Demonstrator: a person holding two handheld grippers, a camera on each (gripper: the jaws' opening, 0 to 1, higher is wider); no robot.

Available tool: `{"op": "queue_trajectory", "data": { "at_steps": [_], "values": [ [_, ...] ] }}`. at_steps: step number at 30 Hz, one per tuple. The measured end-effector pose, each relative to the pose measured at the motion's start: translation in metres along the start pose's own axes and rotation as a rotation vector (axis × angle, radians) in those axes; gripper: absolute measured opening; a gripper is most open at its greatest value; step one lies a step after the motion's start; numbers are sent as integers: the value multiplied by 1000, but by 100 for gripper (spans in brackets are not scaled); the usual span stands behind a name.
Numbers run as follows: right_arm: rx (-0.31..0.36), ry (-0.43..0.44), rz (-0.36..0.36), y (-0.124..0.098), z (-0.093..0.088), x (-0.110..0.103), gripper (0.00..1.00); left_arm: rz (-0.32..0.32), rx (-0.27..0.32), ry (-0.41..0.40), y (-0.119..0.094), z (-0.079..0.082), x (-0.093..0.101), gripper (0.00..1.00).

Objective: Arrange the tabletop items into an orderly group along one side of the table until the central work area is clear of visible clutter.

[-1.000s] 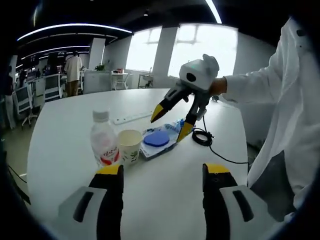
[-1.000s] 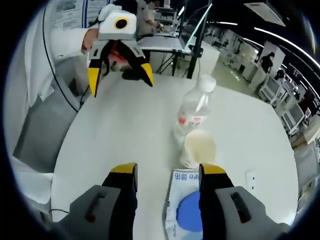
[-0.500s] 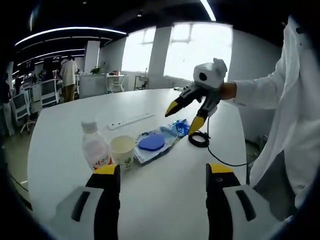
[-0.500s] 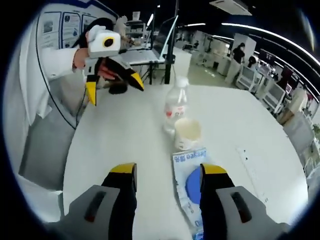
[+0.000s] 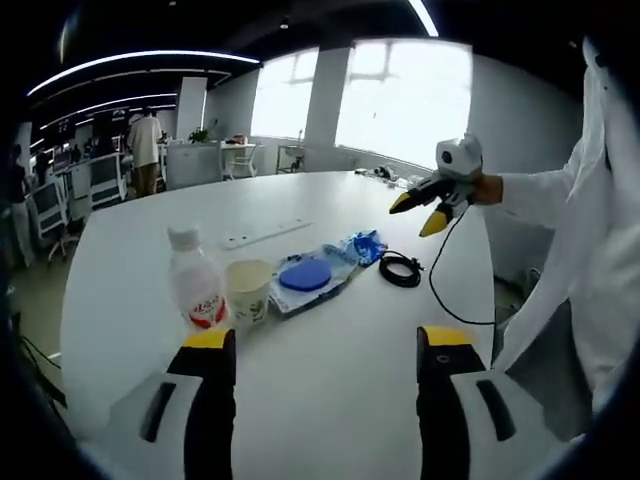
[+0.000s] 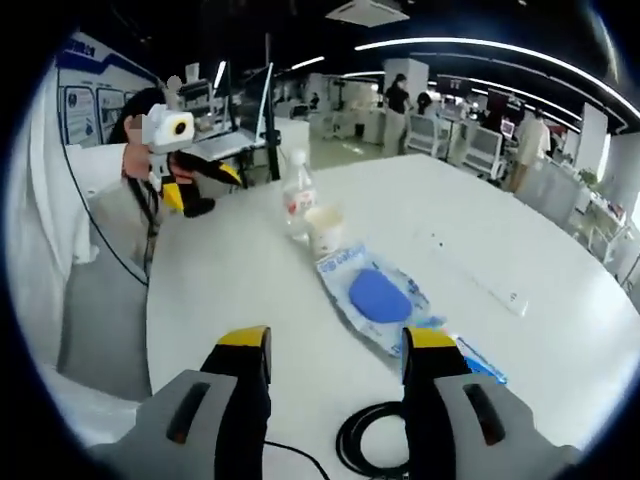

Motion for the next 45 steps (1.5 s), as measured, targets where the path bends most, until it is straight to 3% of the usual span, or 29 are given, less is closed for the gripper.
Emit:
{"op": "queue_trajectory", "data": {
  "at_steps": [18,28,33,45],
  "values": [
    [-18,205,-173,-87,-79,-12,55,39,-38,-48,-11,-20,9,79],
    [-68,301,-258,-127,-125,-24,57,47,-60,-55,-10,-26,13,79],
    [-77,320,-271,-132,-134,-30,57,53,-73,-68,-12,-31,13,78],
    [-44,342,-271,-126,-133,-36,59,59,-78,-102,-15,-36,22,84]
  ]
}}
Point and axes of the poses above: the point that each gripper's makers call its tool centre point, and the gripper's own axes: y roughly forward along the fingers, x roughly to its right, z roughly out of its top, the point moved 7 cm from there along -y, roughly backward along the fingers, and after that the axes turned 5 degrees about -y, right-handed, at the moved point
